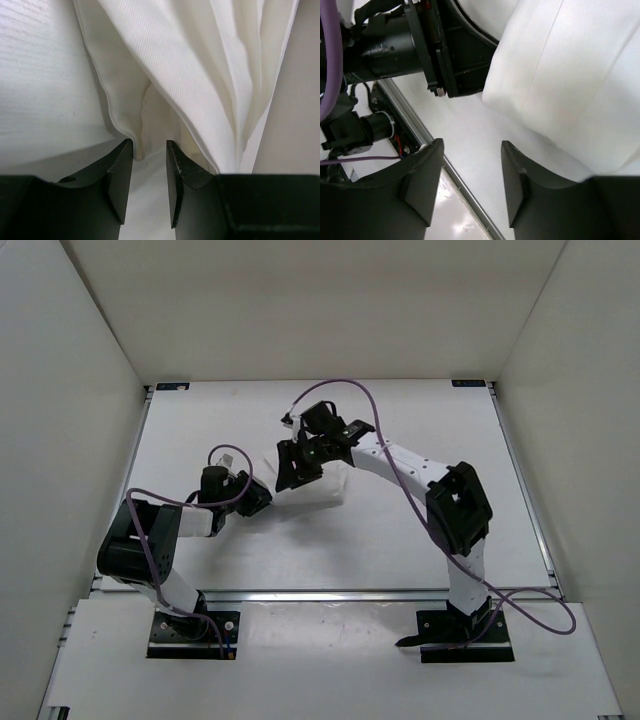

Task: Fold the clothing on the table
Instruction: Fold the skirt

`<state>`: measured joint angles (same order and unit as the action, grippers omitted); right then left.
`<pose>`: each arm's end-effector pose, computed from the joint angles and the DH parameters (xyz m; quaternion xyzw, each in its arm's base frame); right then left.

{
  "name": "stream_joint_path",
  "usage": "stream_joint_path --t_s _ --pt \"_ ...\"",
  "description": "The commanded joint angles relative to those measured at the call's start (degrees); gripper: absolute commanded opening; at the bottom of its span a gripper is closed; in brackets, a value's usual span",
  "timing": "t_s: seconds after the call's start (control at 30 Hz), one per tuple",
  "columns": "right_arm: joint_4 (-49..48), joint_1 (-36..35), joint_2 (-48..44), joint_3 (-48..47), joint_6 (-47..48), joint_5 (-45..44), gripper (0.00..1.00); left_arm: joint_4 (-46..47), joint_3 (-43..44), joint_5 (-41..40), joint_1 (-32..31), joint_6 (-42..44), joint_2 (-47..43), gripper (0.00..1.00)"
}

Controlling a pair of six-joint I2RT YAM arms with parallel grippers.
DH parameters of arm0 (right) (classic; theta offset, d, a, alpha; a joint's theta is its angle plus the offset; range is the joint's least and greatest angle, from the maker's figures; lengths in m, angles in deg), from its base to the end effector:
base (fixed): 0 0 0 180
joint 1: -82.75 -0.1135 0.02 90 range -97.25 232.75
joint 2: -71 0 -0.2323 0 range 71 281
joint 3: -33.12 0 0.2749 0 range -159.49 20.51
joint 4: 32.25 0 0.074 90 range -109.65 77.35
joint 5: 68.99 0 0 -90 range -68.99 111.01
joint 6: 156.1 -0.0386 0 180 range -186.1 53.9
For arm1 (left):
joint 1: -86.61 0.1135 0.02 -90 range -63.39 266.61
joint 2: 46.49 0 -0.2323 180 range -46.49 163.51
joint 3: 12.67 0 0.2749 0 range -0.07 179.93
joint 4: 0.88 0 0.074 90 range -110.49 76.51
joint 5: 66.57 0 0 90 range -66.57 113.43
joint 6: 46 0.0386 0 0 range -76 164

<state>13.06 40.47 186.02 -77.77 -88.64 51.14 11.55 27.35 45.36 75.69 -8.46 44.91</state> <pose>0.3290 0.3253 0.2226 -0.2440 0.8769 0.3852 0.1519 0.2748 -0.0677 0.0619 -0.2375 0.8574 -0.3683 0.2698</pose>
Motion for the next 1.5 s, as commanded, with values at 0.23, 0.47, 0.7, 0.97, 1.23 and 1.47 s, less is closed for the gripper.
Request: stream_joint_path --t_s 0.23,0.47,0.7,0.97,1.23,1.47 --pt "-8.89 0.19 -5.95 11.36 1.19 0.98 0.17 0.80 -1.84 1.53 -0.07 -1.32 -3.86 0.42" --pt "-12.05 -0.52 1.68 7.59 0.22 0.54 0.00 1.42 -2.55 1.88 -0.51 -1.67 -3.77 0.41" --pt "-13.72 1.50 7.85 1.43 -0.22 0.63 0.00 0.02 -3.07 2.59 0.46 -0.54 -5.26 0.42" --pt "-11.10 4.22 7.33 -3.84 -0.39 8.08 0.00 -10.34 -5.45 4.70 1.34 1.84 -15.17 0.53" --pt "-19.24 6.41 -11.91 13.78 -3.56 10.83 0.01 -25.01 -11.51 6.45 5.19 6.23 -39.76 0.59" --pt "-13.29 16.33 -25.62 23.03 0.83 4.86 0.03 -36.64 -7.39 6.01 3.01 13.09 -48.69 0.99"
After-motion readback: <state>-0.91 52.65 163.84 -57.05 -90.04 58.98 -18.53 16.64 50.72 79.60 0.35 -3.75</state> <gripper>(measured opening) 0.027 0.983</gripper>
